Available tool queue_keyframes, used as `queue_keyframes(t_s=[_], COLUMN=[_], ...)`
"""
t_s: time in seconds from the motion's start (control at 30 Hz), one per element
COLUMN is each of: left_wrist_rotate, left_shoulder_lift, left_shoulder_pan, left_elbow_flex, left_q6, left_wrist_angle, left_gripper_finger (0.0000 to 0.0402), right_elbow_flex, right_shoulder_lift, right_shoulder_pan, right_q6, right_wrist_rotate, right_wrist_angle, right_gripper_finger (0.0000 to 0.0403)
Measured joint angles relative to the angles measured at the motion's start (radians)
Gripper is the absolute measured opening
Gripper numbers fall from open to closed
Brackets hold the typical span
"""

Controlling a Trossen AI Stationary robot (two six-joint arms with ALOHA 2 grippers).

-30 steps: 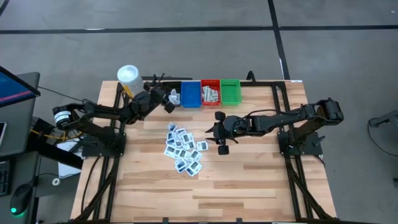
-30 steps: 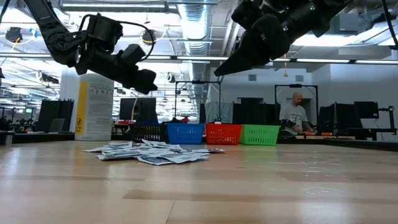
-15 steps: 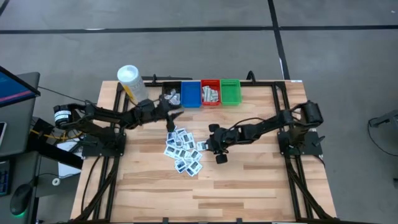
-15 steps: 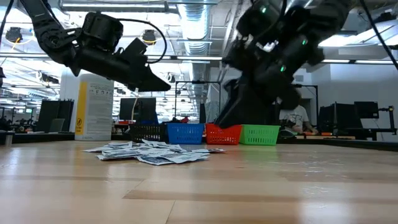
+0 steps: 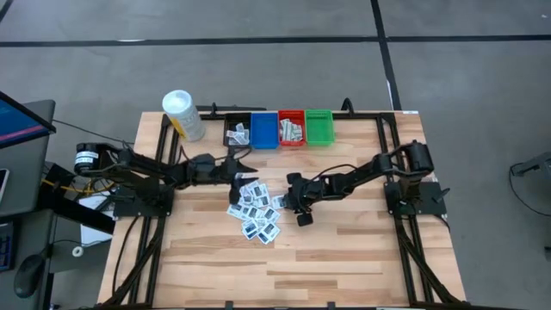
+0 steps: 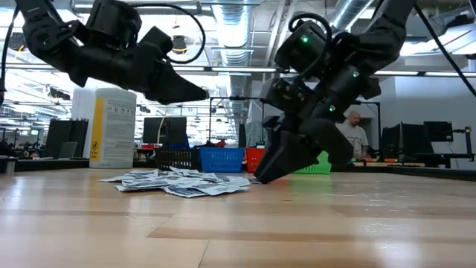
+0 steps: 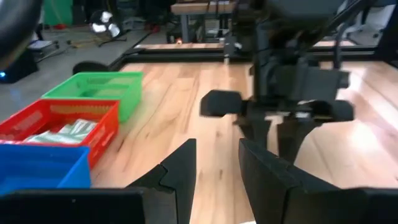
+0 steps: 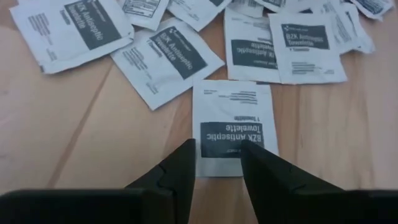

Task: Pick & Place First Aid Supplies
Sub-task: Put the gray towelette pack into the blue bin

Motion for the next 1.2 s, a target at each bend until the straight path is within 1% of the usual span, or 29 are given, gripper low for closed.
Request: queue_keyframes(t_s=[0.23, 0.33, 0.43, 0.67, 0.7, 1.07, 1.2], left_wrist_rotate=[-0.001, -0.001, -0.001, -0.001, -0.001, 0.0, 0.0], left_shoulder_lift=[0.0, 0.0, 0.0, 0.0, 0.0, 0.0, 0.0], left_shoulder_pan=[-0.031, -0.034, -0.034, -0.034, -0.034, -0.034, -0.034], left_elbow_flex=[0.0, 0.0, 0.0, 0.0, 0.0, 0.0, 0.0], left_q6=[0.0, 0.0, 0.001, 0.002, 0.002, 0.003, -0.002], left_wrist_angle=[0.013, 0.013, 0.014, 0.018, 0.018, 0.019, 0.019], left_gripper_finger=[0.0121, 0.0121, 0.0121, 0.0121, 0.0121, 0.0121, 0.0121], right_elbow_flex=[0.005, 0.006, 0.008, 0.005, 0.005, 0.022, 0.023], right_shoulder_lift=[0.066, 0.081, 0.082, 0.073, 0.073, 0.072, 0.044], right_shoulder_pan=[-0.026, -0.039, -0.051, -0.06, -0.061, -0.056, -0.045], right_q6=[-0.009, 0.008, 0.042, 0.046, 0.047, 0.048, 0.036], right_wrist_rotate=[-0.01, -0.042, -0.065, -0.083, -0.083, -0.08, -0.069], right_wrist_angle=[0.003, -0.013, -0.029, -0.047, -0.048, -0.07, -0.085], right_gripper_finger=[0.0121, 0.0111, 0.009, 0.0012, 0.0007, 0.0003, 0.0002])
